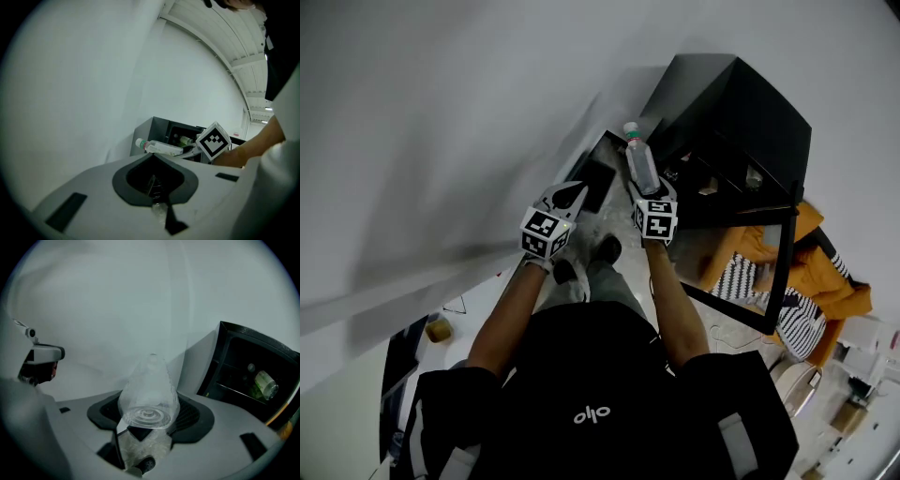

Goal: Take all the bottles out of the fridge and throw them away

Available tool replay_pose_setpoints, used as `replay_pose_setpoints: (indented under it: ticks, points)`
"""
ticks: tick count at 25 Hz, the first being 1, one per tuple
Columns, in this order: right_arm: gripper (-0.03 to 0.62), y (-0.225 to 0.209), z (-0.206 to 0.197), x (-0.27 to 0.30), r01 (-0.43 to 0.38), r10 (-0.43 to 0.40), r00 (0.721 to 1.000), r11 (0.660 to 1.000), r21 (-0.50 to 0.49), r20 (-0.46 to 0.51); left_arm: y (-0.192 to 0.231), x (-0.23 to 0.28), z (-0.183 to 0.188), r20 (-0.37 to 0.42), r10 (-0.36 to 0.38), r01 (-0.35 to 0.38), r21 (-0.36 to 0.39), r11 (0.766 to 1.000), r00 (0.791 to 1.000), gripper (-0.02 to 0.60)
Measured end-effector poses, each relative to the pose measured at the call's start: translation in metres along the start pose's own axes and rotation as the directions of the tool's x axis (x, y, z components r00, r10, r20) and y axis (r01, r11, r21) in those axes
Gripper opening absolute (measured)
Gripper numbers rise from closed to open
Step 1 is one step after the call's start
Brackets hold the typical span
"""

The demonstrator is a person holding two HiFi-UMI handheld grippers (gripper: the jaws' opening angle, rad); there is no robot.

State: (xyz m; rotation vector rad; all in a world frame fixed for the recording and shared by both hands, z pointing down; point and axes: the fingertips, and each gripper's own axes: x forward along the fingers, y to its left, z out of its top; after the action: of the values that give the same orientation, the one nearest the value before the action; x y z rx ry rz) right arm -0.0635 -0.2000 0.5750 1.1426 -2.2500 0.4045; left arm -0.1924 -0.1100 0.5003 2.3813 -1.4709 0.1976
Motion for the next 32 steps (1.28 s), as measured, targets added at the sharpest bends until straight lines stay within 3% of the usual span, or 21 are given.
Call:
replay_pose_setpoints:
  ticks: [9,15,24,29,32]
  points:
    - [0.308,-0.008,-0.059,0.089,-0.031,0.031,0.995,1.0,0.003,-0.097,0.03,0.057,-0.058,-0.076,-0.025,0.024,-0.011,1.0,0.997,0.006]
    - [0.308,0.007,-0.15,0.146,-0.046,0.052,0.986,0.998,0.04,-0.16,0.041,0.095,-0.13,-0.086,-0.03,0.025,-0.065,0.998,0.996,0.006]
    - [0.31,0.022,-0.293,0.237,-0.069,0.079,0.968,0.996,0.048,-0.239,0.068,0.131,-0.269,-0.124,-0.038,0.024,-0.107,0.994,0.992,0.006]
    - [0.31,0.03,-0.37,0.263,-0.092,0.104,0.94,0.994,0.049,-0.325,0.079,0.131,-0.331,-0.167,-0.022,0.001,-0.124,0.992,0.986,0.006]
    - [0.31,0.038,-0.398,0.27,-0.108,0.119,0.919,0.993,0.048,-0.376,0.083,0.127,-0.348,-0.185,-0.016,-0.008,-0.129,0.992,0.983,0.006]
